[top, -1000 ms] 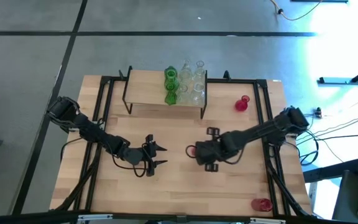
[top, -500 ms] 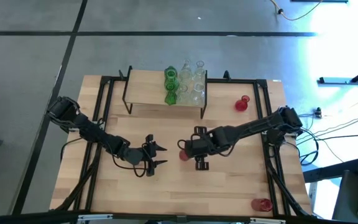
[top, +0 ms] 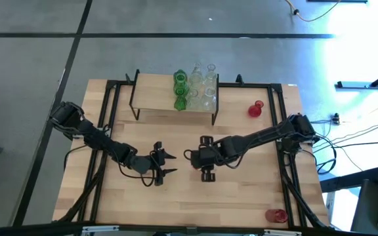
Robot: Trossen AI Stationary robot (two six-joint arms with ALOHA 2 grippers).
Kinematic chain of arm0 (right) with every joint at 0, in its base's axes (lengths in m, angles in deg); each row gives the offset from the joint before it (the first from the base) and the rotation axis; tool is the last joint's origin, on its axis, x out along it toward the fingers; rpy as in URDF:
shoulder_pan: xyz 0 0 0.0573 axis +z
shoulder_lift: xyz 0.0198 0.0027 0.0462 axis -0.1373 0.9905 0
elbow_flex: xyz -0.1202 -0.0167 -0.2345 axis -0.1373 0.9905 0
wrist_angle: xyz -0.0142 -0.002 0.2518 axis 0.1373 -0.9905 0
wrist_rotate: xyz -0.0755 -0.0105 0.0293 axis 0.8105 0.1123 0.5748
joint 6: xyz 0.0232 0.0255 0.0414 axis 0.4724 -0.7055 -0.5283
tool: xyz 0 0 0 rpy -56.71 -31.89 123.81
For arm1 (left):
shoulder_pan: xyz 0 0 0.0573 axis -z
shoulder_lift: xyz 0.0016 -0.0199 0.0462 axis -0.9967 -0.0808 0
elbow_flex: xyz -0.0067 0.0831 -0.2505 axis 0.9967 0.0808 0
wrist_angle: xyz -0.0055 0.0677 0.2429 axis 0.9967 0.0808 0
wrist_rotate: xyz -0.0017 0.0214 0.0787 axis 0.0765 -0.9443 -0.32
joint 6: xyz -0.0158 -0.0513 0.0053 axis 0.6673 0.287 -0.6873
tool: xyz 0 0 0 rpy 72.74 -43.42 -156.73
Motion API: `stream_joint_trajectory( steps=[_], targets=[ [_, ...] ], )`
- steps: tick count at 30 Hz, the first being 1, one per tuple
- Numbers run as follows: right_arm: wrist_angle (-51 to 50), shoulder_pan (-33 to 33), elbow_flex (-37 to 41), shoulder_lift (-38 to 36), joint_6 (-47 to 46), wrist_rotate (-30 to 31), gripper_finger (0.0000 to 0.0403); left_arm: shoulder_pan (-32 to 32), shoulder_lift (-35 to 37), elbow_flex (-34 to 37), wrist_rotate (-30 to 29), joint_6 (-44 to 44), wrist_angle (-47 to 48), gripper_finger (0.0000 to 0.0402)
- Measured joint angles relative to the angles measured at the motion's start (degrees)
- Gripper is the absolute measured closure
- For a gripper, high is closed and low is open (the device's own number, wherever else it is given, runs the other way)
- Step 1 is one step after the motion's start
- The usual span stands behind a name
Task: Sort vases onto shelf
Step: Put the middle red vase on the shelf
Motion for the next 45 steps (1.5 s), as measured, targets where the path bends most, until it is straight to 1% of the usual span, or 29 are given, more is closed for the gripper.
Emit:
stream_joint_trajectory(
  steps=[7, 11, 15, 18, 22, 24, 26, 30, 33, 37, 39, 41, 45],
  targets=[
    [1.7, 0.0, 0.0, -0.5, 0.9, -0.1, 0.0238, 0.0, 0.0, 0.0, 0.2, 0.0, 0.1, 0.0166],
    [1.2, 0.0, 0.0, -2.6, 1.2, -0.5, 0.0217, 0.0, 0.0, 0.0, 0.2, 0.0, 0.1, 0.0166],
    [0.6, 0.0, 0.0, -4.8, 1.0, -0.5, 0.0212, 0.0, 0.0, 0.0, 0.3, 0.0, 0.1, 0.0166],
    [-2.3, 0.8, 0.0, -6.1, -0.2, -0.4, 0.0214, 0.0, 0.0, 0.0, 0.3, 0.0, 0.1, 0.0166],
    [-7.6, 4.0, 0.8, -6.4, 0.1, 3.4, 0.0216, 0.0, 0.0, 0.0, 0.3, 0.8, 0.0, 0.0166],
    [-9.0, 6.1, 3.0, -6.5, -0.4, 5.8, 0.0216, 0.0, 0.0, 0.0, 0.3, 1.1, 0.0, 0.0166],
    [-10.6, 8.2, 5.9, -6.9, -2.1, 6.9, 0.0216, 0.1, 0.0, 0.0, 0.3, 1.2, 0.0, 0.0166],
    [-8.6, 11.8, 13.5, -9.6, -7.4, 9.9, 0.0216, -0.1, 0.0, 0.0, -0.2, 1.1, -0.5, 0.0166],
    [-2.7, 13.7, 21.6, -12.6, -11.3, 10.3, 0.0216, -0.1, 0.0, 0.0, -0.3, 1.0, -1.2, 0.0166],
    [9.9, 15.2, 34.2, -18.4, -15.2, 11.7, 0.0216, -0.5, 0.0, 0.0, 0.4, 1.1, -1.4, 0.0166],
    [18.0, 15.2, 40.6, -21.3, -16.8, 12.0, 0.0216, -1.1, 0.0, 0.0, 0.7, 1.1, -1.6, 0.0166],
    [27.6, 15.1, 46.7, -23.8, -18.0, 12.0, 0.0216, -1.7, 0.0, 0.0, 2.3, 1.1, -2.3, 0.0166],
    [48.5, 15.1, 56.9, -24.8, -18.2, 12.0, 0.0216, -2.9, 0.0, 0.0, 5.3, 0.3, -4.1, 0.0166]
  ],
)
